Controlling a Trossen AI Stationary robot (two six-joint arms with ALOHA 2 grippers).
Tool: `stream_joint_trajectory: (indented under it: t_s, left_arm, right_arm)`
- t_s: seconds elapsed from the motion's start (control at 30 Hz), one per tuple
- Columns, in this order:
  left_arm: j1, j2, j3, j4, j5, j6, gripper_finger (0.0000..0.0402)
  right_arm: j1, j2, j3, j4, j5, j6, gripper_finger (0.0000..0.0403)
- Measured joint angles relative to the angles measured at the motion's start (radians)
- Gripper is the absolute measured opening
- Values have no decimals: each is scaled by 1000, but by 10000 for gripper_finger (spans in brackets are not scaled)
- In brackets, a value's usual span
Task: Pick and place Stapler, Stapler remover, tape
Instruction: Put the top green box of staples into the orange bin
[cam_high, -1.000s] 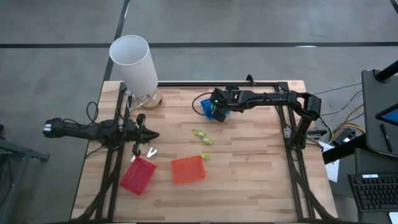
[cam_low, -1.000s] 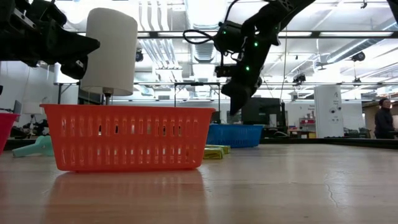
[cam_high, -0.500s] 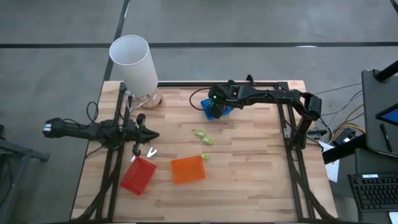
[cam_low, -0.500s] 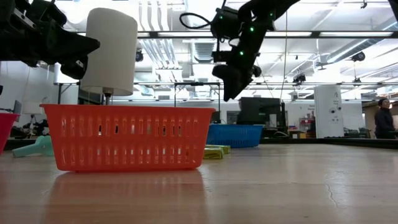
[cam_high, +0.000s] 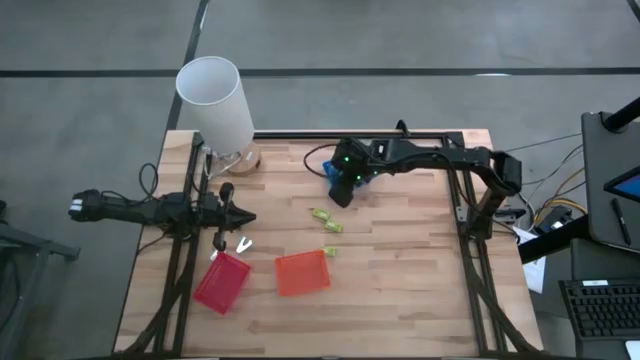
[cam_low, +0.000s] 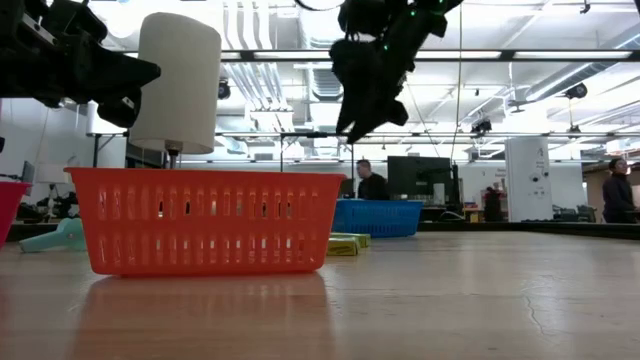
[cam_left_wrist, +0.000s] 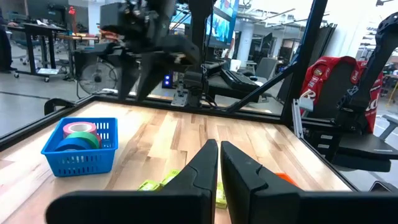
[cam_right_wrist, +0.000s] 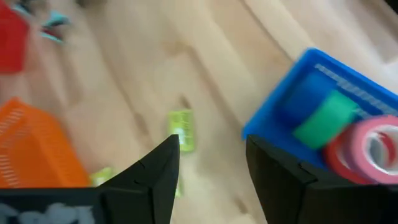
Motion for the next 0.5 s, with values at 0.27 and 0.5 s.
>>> stream_joint_trajectory:
  t_s: [0.27,0.5]
  left_arm:
    - [1,0,0,42,-84,96,23]
    - [3,0,0,306,-369,-95,23]
  right_arm:
    - [63,-2,0,142,-1,55,167]
    - [93,-2,0,165,-1,103,165]
